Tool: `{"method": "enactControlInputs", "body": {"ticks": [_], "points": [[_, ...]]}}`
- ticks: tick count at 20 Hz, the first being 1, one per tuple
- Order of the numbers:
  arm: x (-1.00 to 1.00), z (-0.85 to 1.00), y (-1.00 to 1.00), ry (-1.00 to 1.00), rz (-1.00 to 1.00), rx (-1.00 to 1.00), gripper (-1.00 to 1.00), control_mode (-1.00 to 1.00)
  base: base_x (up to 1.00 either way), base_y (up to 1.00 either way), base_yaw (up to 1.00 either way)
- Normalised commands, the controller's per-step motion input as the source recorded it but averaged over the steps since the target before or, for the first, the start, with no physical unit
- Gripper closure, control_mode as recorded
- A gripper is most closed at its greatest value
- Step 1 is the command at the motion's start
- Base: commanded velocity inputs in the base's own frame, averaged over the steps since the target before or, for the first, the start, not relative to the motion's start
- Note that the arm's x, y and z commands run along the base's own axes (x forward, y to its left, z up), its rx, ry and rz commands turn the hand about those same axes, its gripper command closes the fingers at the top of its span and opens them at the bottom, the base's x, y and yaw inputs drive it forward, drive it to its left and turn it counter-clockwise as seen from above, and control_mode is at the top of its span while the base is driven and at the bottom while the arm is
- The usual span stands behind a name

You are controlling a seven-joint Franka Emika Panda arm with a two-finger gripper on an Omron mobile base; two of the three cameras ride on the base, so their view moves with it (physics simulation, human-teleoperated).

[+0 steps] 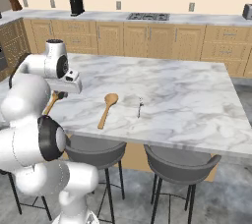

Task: Pick up the metallic utensils from the counter and place them in the open drawer. Make sure not to pick up any wooden utensils.

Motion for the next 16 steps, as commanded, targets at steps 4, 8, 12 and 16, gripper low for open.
{"method": "enactControlInputs", "body": {"ticks": [4,8,12,16], "points": [[-1.00,0.54,-0.58,-0.15,0.05,0.00,1.00,-1.00,0.00,0.00,0.00],[-1.00,0.25,-0.34,-0.24,0.00,0.02,1.00,-1.00,0.00,0.00,0.00],[-1.00,0.25,-0.34,-0.18,0.00,0.02,1.00,-1.00,0.00,0.00,0.00],[-0.84,0.43,-0.35,-0.04,0.00,0.00,1.00,-1.00,0.00,0.00,0.00]]}}
